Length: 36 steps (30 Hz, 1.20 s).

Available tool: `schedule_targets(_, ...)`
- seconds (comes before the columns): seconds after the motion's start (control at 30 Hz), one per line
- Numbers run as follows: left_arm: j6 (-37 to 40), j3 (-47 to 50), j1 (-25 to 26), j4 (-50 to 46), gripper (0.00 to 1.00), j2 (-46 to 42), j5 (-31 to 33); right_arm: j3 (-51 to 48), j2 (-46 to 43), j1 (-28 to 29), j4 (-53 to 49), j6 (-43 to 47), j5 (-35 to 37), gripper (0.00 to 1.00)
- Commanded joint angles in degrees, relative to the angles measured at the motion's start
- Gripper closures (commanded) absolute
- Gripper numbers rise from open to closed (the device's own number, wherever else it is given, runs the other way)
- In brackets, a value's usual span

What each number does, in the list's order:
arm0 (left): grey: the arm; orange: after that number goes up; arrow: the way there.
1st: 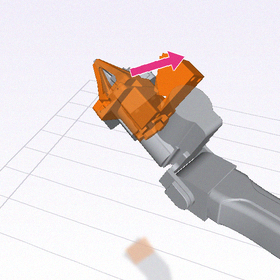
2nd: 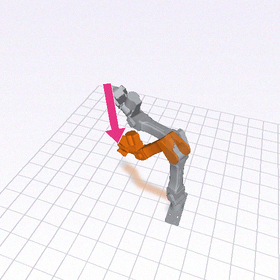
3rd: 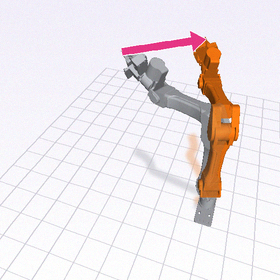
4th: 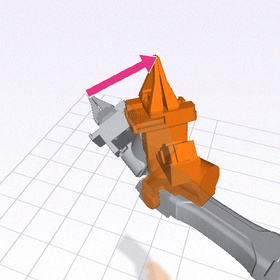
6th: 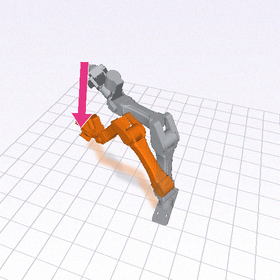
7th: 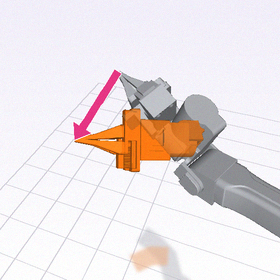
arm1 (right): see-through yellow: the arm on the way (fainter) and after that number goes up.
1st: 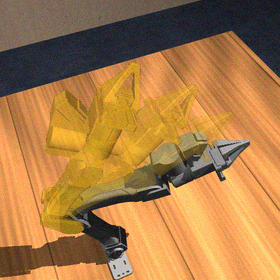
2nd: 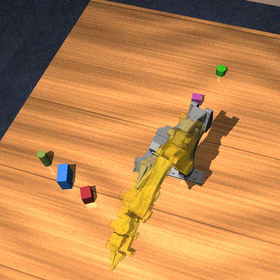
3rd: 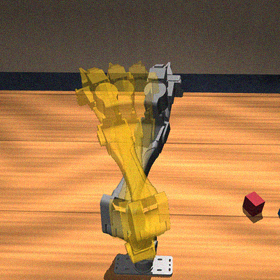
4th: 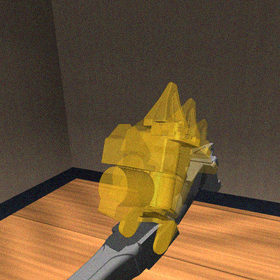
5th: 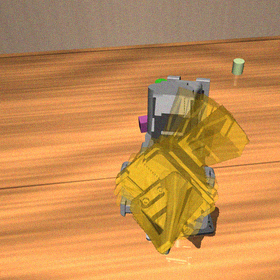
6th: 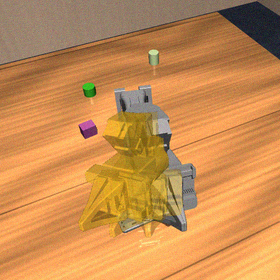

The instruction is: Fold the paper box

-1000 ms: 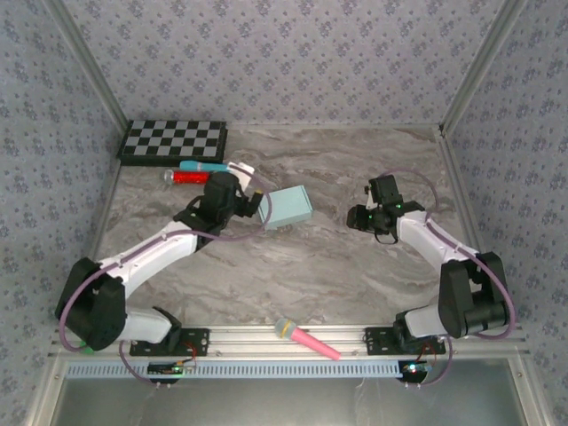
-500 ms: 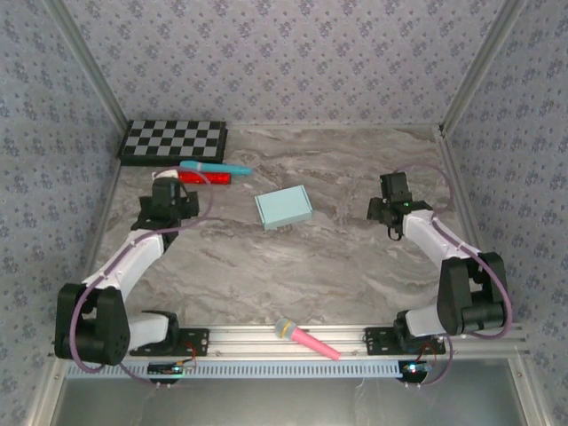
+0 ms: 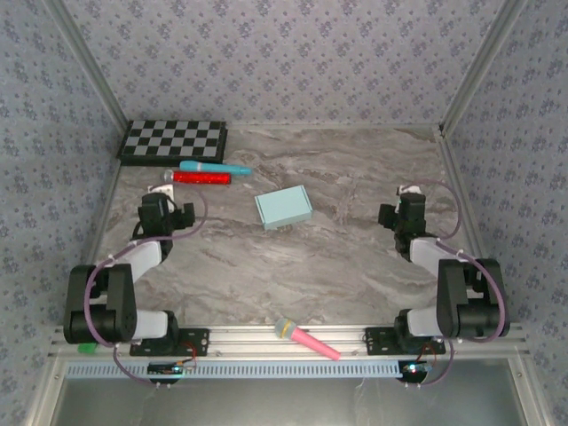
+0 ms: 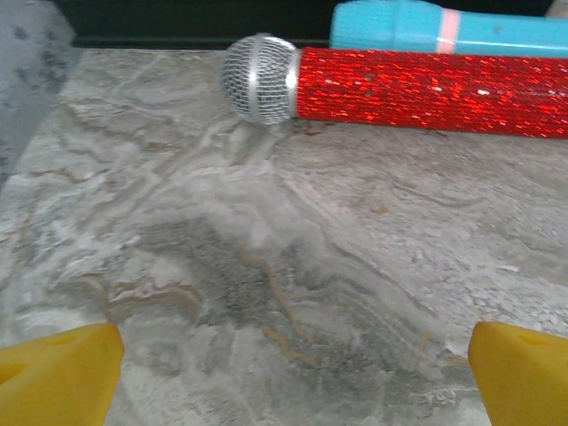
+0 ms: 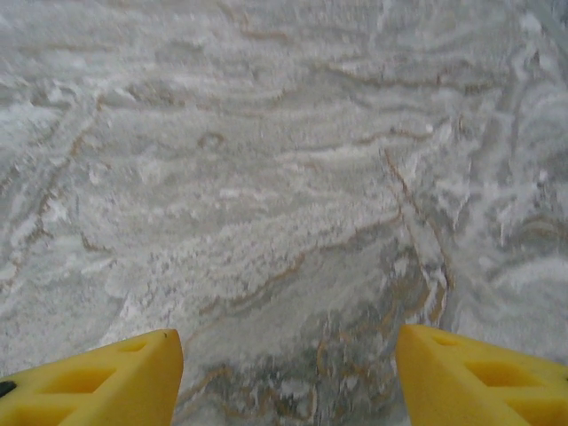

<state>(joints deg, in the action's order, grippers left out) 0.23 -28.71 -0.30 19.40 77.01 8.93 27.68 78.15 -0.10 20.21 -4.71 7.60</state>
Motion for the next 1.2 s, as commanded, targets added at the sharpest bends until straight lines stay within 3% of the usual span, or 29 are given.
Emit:
schedule_targets(0.0,2.4,-0.4,-0.6,6.5,0.0,0.3,-5.6,-2.2,1.1,-0.7,14.1,5.1,-5.6,0.33)
schedule_targets(0.17,1.3,1.1,-1.1,11.1,0.0,1.6,-11.7,-3.5,2.2,-1.8,18.2,5.6,-7.0,0.32)
schedule_targets(0.37,0.7,2.1,-1.4,15.1,0.01,3.5,-13.6,-5.0,4.5,-2.8,23.1,5.8,-10.0,0.32)
schedule_targets(0.5,0.3,5.0,-1.4,22.6,0.01,4.9,-15.1,-6.3,5.9,-3.1,26.6,5.9,-10.7,0.32)
schedule_targets(0.73,0.0,7.1,-1.5,27.9,0.0,7.1,-14.1,-9.5,10.0,-3.1,36.3,5.8,-11.2,0.31)
schedule_targets(0.87,-0.6,8.0,-1.4,33.1,0.0,11.0,-12.3,-8.4,9.7,-3.1,33.5,5.6,-10.1,0.3)
schedule_targets(0.93,-2.4,4.4,-1.4,25.6,0.0,10.7,-7.7,-7.4,9.7,-3.1,31.5,5.1,-8.7,0.25)
schedule_targets(1.03,-2.3,4.8,-1.3,26.5,0.0,10.9,-7.2,-6.1,9.8,-2.7,29.4,5.2,-7.4,0.16)
schedule_targets(1.1,-2.2,5.0,-1.2,27.0,0.01,10.9,-7.2,-6.1,9.7,-2.6,29.5,5.2,-7.3,0.0)
schedule_targets(1.17,-2.3,4.9,-1.2,27.2,0.0,11.0,-7.1,-6.1,9.8,-2.6,29.3,5.3,-7.1,0.0)
